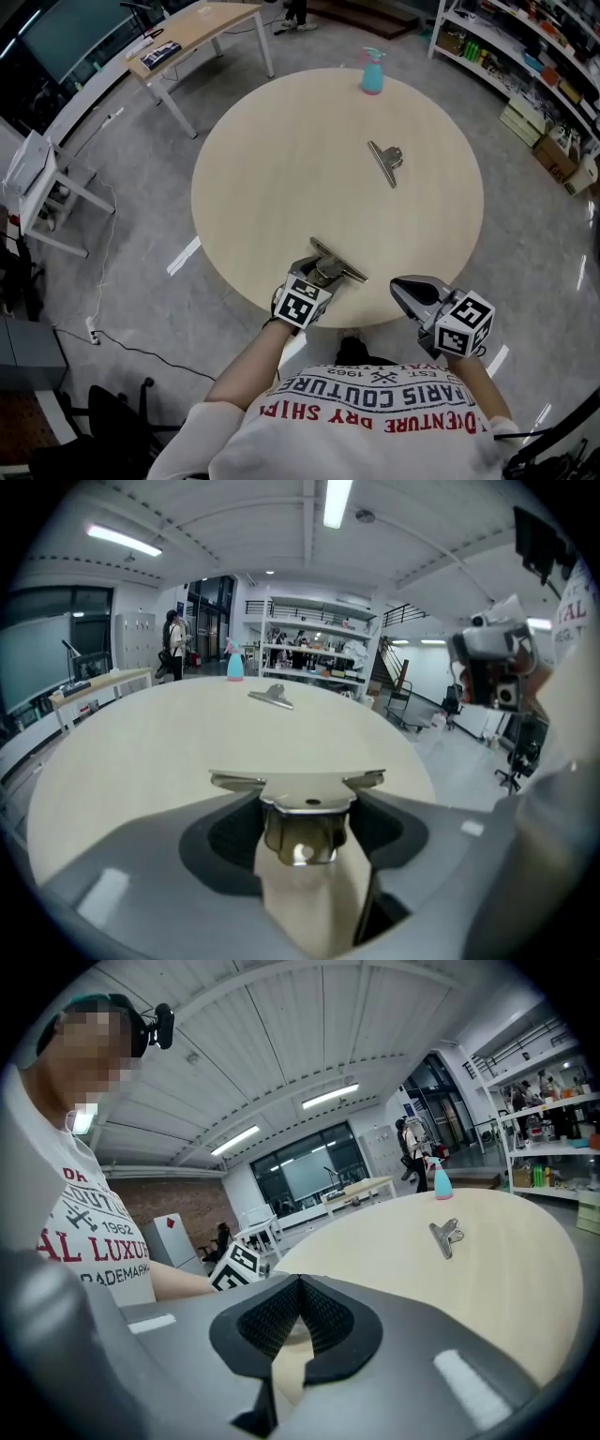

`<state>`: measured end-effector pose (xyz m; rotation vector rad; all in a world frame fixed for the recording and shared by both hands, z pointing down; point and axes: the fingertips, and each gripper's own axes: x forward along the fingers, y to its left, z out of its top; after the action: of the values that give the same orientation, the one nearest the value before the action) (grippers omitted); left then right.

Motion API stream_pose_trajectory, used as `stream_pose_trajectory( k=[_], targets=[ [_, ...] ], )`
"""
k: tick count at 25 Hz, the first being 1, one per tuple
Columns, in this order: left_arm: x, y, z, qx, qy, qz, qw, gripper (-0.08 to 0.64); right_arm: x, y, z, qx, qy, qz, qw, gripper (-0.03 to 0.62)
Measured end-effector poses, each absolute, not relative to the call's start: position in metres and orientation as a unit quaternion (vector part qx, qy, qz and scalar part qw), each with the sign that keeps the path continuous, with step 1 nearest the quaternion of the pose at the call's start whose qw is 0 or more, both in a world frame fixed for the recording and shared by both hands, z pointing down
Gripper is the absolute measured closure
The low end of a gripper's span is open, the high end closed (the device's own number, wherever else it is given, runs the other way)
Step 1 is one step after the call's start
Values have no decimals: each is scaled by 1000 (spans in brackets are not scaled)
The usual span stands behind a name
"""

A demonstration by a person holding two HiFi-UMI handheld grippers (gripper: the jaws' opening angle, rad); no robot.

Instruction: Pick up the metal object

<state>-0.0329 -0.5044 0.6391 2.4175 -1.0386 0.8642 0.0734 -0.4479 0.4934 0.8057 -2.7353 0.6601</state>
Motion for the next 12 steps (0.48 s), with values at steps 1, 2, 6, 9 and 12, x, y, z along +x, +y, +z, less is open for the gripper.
stream_pose_trajectory(
  k=[1, 2, 6, 9, 12],
  targets=[
    [-35, -501, 624, 863, -370, 294, 180, 278, 72, -447, 491, 274, -930, 223, 106, 591],
    [-37, -496, 605, 869, -371, 278, 175, 278, 71, -446, 488, 274, -930, 219, 104, 591],
    [-48, -467, 520, 893, -366, 207, 162, 278, 68, -442, 473, 279, -934, 201, 94, 591],
    [-61, -434, 467, 907, -358, 159, 154, 278, 64, -431, 463, 283, -937, 184, 87, 591],
    [-70, -416, 440, 910, -365, 142, 136, 278, 58, -423, 449, 283, -942, 165, 76, 591]
  ],
)
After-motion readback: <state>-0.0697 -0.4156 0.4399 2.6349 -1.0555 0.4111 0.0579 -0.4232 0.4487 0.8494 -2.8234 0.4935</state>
